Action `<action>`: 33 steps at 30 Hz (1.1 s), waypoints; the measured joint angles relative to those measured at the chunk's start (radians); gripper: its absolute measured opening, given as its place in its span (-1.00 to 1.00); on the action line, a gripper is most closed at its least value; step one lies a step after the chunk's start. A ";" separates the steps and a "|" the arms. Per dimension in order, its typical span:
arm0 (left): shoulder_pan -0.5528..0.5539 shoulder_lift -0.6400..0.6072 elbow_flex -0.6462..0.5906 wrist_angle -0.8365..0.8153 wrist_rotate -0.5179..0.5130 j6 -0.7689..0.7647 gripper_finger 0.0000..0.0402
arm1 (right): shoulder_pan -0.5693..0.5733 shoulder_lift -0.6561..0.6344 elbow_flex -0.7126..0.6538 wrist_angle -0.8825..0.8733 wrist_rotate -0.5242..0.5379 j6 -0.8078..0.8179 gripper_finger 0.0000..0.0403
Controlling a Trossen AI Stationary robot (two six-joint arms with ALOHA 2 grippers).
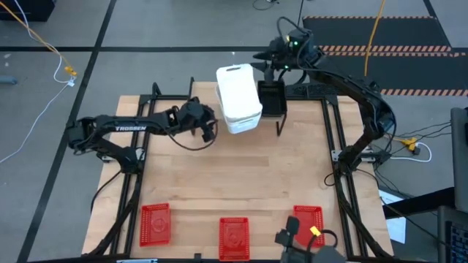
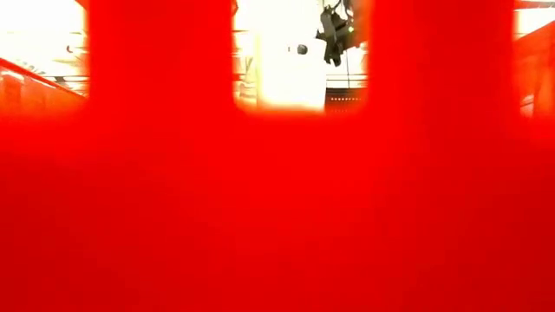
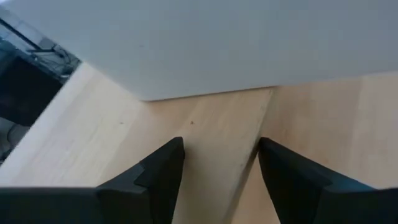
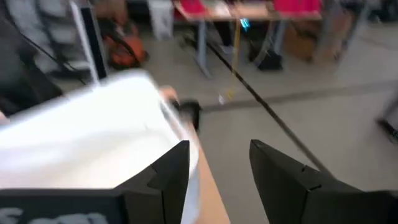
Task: Stack baskets on shelf by color
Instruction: Stack the white bin on the stacked white bins on the shelf
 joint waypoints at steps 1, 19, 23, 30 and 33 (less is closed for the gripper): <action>0.009 -0.002 0.000 0.014 0.003 -0.005 0.03 | 0.002 0.004 0.000 -0.026 0.031 -0.010 -0.19; -0.067 0.003 -0.001 -0.056 -0.044 -0.100 0.03 | 0.007 -0.091 -0.138 -0.058 0.051 -0.074 -0.18; -0.090 0.003 0.000 -0.082 -0.060 -0.113 0.03 | 0.011 -0.111 -0.137 -0.032 0.013 -0.074 -0.18; -0.141 -0.051 -0.002 -0.196 -0.180 -0.122 0.03 | 0.025 -0.145 -0.137 -0.036 -0.373 -0.096 -0.18; -0.154 -0.106 -0.005 -0.246 -0.224 -0.134 0.03 | 0.079 -0.146 -0.137 -0.080 -0.409 -0.096 -0.18</action>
